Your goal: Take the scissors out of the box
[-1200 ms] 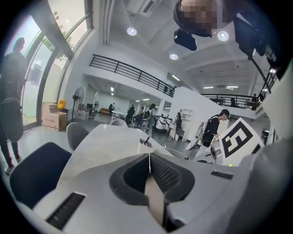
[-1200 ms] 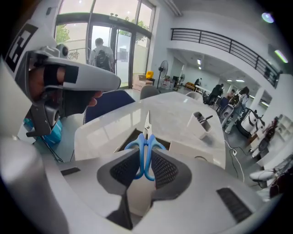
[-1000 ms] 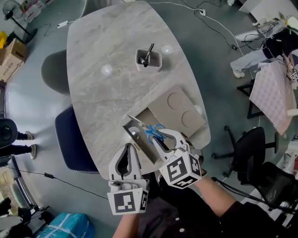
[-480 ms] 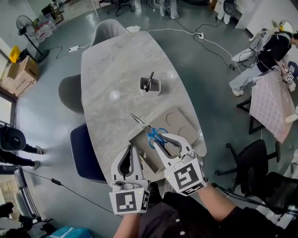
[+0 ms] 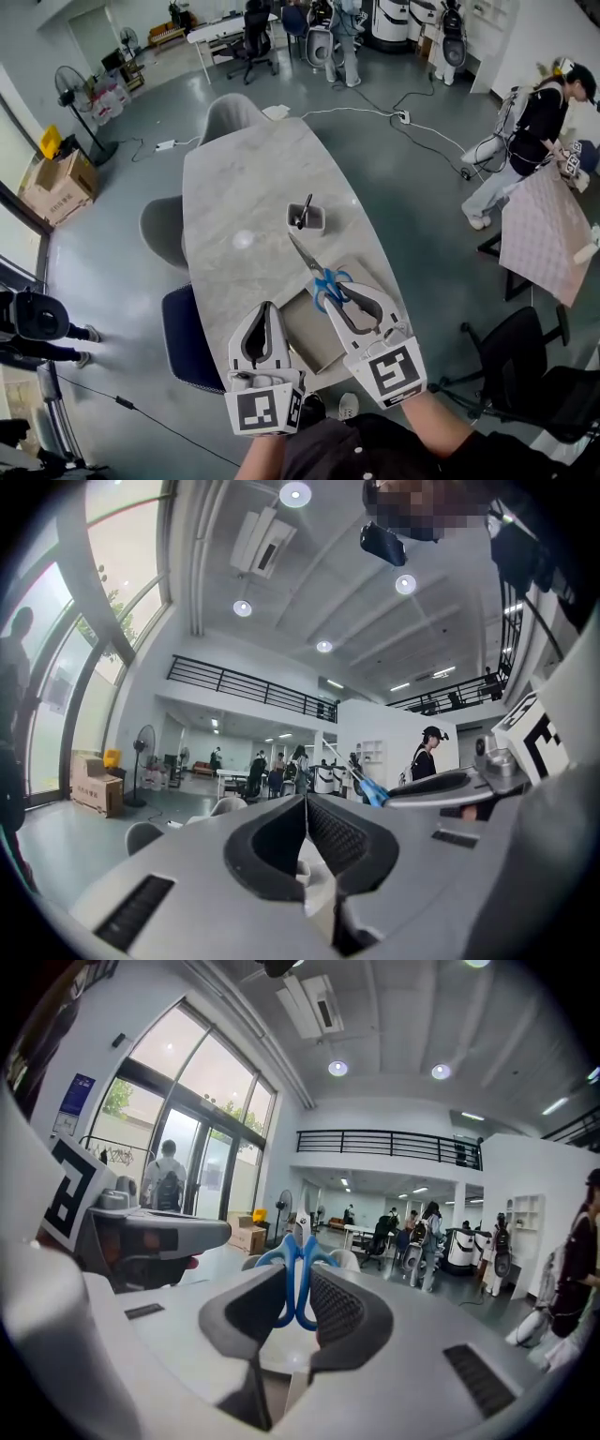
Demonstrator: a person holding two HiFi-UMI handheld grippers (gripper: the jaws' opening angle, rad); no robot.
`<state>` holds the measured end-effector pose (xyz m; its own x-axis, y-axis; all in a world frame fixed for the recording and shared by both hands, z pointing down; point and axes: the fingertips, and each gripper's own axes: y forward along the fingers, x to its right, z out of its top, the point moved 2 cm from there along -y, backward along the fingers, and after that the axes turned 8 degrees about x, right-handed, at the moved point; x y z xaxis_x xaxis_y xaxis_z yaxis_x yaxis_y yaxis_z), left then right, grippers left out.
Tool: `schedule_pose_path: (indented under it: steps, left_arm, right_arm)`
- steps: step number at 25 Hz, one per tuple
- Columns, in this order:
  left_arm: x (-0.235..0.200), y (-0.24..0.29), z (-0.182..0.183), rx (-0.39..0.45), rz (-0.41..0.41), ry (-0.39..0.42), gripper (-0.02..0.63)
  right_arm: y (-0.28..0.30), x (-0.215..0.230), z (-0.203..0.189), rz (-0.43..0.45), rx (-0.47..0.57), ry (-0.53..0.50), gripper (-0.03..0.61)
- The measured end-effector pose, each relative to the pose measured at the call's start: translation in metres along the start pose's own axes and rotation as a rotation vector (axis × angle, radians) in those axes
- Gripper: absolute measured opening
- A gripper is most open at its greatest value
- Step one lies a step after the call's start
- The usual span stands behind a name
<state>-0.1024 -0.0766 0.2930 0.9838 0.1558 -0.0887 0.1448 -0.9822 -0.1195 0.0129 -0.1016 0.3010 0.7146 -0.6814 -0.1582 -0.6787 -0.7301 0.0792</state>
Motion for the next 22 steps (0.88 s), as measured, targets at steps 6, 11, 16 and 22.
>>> schedule_pose_path:
  steps: [6,11,16,22]
  left_arm:
    - [0.006,-0.005,0.029,0.066,-0.005,0.033,0.017]
    - [0.012,-0.01,0.048,0.107,-0.004,0.052,0.017]
    - [0.019,-0.013,0.054,0.131,-0.012,0.072,0.017]
    - [0.019,-0.015,0.056,0.145,-0.005,0.085,0.017]
  right_arm:
    - [-0.012,0.002,0.032,-0.037,0.132,0.006,0.078]
    - [-0.025,0.008,0.051,-0.076,0.236,0.024,0.078]
    - [-0.034,0.015,0.056,-0.106,0.291,0.026,0.078]
    - [-0.037,0.018,0.055,-0.123,0.317,0.032,0.078]
